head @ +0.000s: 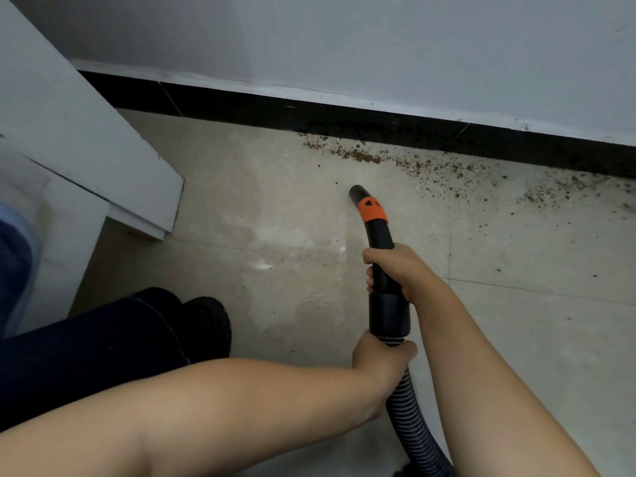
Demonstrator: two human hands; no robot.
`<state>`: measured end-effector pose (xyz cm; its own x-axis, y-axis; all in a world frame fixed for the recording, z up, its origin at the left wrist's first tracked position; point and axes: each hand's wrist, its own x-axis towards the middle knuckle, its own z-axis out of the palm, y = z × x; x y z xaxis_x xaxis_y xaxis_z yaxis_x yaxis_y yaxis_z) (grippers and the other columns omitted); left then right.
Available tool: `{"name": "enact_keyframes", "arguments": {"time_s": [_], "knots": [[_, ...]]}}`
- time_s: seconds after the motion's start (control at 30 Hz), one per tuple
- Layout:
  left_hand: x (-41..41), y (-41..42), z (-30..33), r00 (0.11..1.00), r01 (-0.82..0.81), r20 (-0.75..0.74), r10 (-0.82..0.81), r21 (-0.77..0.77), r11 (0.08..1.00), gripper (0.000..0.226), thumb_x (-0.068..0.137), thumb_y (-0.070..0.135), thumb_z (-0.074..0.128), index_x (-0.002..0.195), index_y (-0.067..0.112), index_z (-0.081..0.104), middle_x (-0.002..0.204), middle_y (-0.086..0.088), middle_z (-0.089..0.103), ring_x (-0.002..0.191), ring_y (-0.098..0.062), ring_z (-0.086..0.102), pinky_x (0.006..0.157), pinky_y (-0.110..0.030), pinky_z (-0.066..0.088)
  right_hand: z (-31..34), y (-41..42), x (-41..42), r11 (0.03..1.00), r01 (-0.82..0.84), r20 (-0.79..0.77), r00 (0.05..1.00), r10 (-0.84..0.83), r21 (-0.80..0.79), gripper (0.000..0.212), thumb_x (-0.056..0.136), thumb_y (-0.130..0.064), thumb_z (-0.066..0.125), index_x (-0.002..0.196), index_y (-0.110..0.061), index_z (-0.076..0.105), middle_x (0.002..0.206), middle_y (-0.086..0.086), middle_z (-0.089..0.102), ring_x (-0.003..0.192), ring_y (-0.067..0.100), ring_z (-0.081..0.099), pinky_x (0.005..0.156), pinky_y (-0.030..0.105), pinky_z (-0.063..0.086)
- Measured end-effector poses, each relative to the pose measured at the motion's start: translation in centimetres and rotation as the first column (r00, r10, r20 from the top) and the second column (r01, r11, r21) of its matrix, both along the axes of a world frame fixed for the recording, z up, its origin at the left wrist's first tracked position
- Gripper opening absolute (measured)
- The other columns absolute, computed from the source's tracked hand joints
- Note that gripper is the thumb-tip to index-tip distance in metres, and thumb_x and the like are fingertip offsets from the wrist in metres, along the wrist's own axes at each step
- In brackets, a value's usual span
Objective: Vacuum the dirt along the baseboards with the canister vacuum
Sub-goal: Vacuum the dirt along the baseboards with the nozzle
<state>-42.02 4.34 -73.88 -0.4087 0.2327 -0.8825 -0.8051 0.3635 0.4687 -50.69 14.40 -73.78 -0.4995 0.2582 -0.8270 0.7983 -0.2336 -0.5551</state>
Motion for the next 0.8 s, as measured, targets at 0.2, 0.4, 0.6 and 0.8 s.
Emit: {"name": "enact_keyframes", "arguments": {"time_s": [0.2,0.4,0.6,0.8], "knots": [[-2.2,-0.6,-0.3,0.995,-0.098,-0.037,0.096,-0.060,0.993,0.028,0.083,0.017,0.063,0.111,0.015,0.061,0.103,-0.009,0.069,0.094,-0.023,0.065,0.077,-0.030,0.052,-0.3,-1.8,-2.9,0.997,-0.081,-0.047,0.996,0.080,-0.015,0.010,0.083,-0.001,0.056,0.086,-0.006,0.048,0.059,0.009,0.051,0.040,0.017,0.050,0.048,0.028,0.048],[-5.7,-1.4,-1.0,0.988,-0.137,-0.092,0.127,-0.116,0.984,0.027,0.082,0.017,0.064,0.108,0.011,0.063,0.102,-0.014,0.070,0.093,-0.029,0.066,0.077,-0.034,0.053,-1.1,-3.2,-6.4,0.999,-0.031,-0.090,0.996,0.029,-0.016,0.012,0.082,-0.003,0.057,0.090,-0.006,0.048,0.061,0.009,0.052,0.045,0.019,0.051,0.049,0.027,0.048],[-6.4,-1.2,-1.5,0.993,-0.067,-0.109,0.053,-0.133,0.989,0.031,0.082,0.013,0.062,0.112,0.009,0.060,0.102,-0.015,0.068,0.094,-0.030,0.064,0.073,-0.032,0.049,-2.0,-2.1,-5.9,0.983,0.184,-0.092,0.979,-0.181,0.018,0.015,0.082,-0.003,0.057,0.094,-0.006,0.048,0.060,0.008,0.052,0.046,0.020,0.049,0.049,0.027,0.045],[-6.9,1.2,-1.4,0.993,0.041,-0.102,-0.051,-0.102,0.994,0.028,0.081,0.010,0.058,0.109,0.007,0.058,0.088,-0.008,0.057,0.081,-0.022,0.055,0.057,-0.023,0.041,-1.7,1.5,-5.2,0.953,0.303,-0.087,0.950,-0.299,0.026,0.012,0.083,-0.002,0.056,0.088,-0.008,0.046,0.061,0.009,0.050,0.046,0.019,0.048,0.049,0.028,0.047]]}}
